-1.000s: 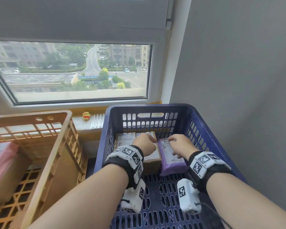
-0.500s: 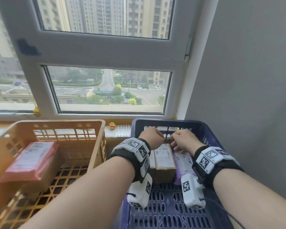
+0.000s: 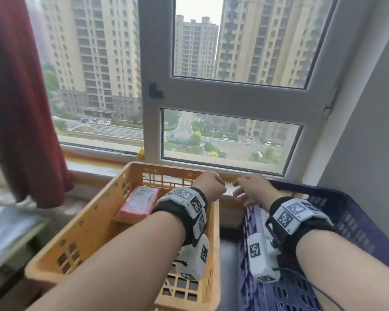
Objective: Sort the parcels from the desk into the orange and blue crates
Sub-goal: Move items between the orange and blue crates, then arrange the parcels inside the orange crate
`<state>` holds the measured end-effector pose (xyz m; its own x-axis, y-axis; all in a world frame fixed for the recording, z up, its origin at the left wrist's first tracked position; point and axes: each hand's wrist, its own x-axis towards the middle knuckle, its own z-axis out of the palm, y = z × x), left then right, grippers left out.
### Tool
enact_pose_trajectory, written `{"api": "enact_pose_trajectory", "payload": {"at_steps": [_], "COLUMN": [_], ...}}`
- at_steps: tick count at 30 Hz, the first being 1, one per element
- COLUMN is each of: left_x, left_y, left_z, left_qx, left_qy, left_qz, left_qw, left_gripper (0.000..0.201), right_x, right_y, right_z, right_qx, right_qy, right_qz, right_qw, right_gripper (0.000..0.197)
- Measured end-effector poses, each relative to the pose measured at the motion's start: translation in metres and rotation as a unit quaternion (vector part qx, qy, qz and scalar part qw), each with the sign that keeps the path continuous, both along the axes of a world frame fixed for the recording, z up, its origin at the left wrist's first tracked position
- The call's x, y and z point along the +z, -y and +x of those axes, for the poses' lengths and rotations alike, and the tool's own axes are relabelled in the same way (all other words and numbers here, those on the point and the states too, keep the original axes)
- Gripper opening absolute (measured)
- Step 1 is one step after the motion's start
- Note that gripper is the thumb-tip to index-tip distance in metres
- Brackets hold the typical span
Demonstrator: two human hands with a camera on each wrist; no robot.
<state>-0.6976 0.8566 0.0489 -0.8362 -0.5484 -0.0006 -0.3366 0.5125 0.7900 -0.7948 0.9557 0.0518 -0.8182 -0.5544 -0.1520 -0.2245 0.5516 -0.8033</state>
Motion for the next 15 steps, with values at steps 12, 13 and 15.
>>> {"api": "enact_pose_trajectory", "payload": {"at_steps": [12,13,15], "left_x": [-0.015,-0.017,-0.021], "left_y": [0.117,0.128,0.147], "left_z": [0.180,0.200,0.238], "left_qx": [0.157,0.165,0.188], "left_qy": [-0.005,-0.004,-0.001], "left_qz": [0.040,0.037,0.027], "left_qw": [0.987,0.986,0.982], "left_gripper": [0.034,0.032,0.030], "right_x": [-0.012,-0.013,-0.015], "right_y": [0.144,0.156,0.179], "right_z": [0.168,0.184,0.215], "right_qx": [0.126,0.140,0.169], "right_qy": [-0.010,-0.002,0.005], "right_qz": [-0.026,-0.030,-0.029], "right_qw": [0.992,0.990,0.985], "right_gripper": [0.024,0.025,0.025]}}
